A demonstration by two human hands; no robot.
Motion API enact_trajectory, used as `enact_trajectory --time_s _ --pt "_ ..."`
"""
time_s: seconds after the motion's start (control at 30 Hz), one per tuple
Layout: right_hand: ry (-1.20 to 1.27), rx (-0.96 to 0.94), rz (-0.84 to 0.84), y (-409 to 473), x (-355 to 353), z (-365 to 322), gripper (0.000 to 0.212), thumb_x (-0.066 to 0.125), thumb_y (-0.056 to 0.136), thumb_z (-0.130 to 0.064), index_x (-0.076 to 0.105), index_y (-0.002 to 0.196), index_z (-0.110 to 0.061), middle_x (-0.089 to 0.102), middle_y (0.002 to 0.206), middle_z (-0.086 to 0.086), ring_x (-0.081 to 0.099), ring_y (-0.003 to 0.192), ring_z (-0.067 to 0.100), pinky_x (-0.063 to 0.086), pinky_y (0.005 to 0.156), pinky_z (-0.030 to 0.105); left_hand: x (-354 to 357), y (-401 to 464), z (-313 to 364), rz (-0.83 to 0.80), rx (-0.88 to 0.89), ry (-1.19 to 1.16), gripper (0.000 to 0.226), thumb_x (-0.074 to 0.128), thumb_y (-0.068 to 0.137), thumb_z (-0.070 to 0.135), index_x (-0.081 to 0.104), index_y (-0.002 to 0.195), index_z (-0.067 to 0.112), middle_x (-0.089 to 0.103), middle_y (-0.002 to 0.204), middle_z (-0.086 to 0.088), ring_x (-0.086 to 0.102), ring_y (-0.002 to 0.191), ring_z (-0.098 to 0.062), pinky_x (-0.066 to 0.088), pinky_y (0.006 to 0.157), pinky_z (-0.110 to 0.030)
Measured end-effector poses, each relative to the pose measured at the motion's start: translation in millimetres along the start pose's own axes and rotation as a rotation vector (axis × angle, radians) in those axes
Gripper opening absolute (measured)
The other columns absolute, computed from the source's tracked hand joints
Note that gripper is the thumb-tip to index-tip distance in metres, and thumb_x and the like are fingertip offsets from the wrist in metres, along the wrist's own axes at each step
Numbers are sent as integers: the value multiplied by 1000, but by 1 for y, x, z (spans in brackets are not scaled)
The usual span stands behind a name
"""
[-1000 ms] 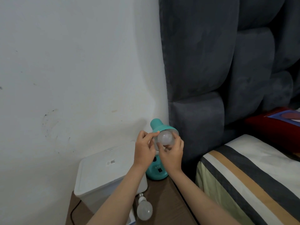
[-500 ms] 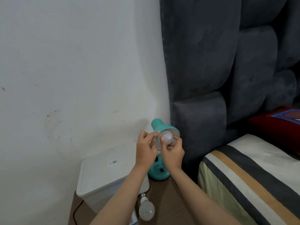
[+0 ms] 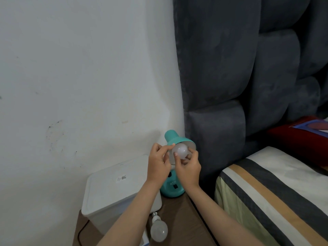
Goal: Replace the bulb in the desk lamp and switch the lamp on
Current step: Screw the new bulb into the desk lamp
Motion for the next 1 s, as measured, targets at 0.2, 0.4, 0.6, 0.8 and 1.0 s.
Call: enact_trajectory --time_s 0.2,0.4,0.6,0.8,1.0 --pt "-29 -116 -3 -5 4 -4 49 70 80 -8 51 124 -15 46 113 5 60 90 10 52 73 10 0 0 -2 5 -17 2 42 54 78 -13 68 104 16 39 79 12 47 72 -2 40 62 -8" --pt "-25 -51 2 0 0 0 47 72 81 -23 49 122 -14 58 104 2 63 80 5 50 65 7 0 1 -2 12 -12 16 42 54 78 -13 68 104 17 42 79 1 46 69 -6 41 61 -11" --pt "-60 -153 -29 -3 3 -5 49 70 80 -10 50 124 -15 45 113 3 58 92 11 53 75 12 1 0 -3 12 -14 12 45 54 77 -14 67 105 19 44 79 -2 47 72 -10 41 61 -10" --pt "-34 -62 -1 1 0 -1 49 72 81 -21 49 123 -12 58 113 10 58 82 0 44 64 0 0 0 -1 8 -14 6 44 54 79 -13 67 106 19 46 80 -6 47 71 -12 42 60 -13" --pt "-67 -168 -29 -3 5 -4 50 70 81 -9 51 126 -18 47 120 8 61 94 17 51 76 9 0 0 -1 10 -20 2 46 54 78 -14 67 105 21 47 81 -7 48 72 -12 43 61 -12"
Point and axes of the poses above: each hand's wrist, its own y-axis towards the middle knuckle, its own x-axis out of the palm, z = x × y, the point moved 8 cm from there along y, towards the middle knuckle
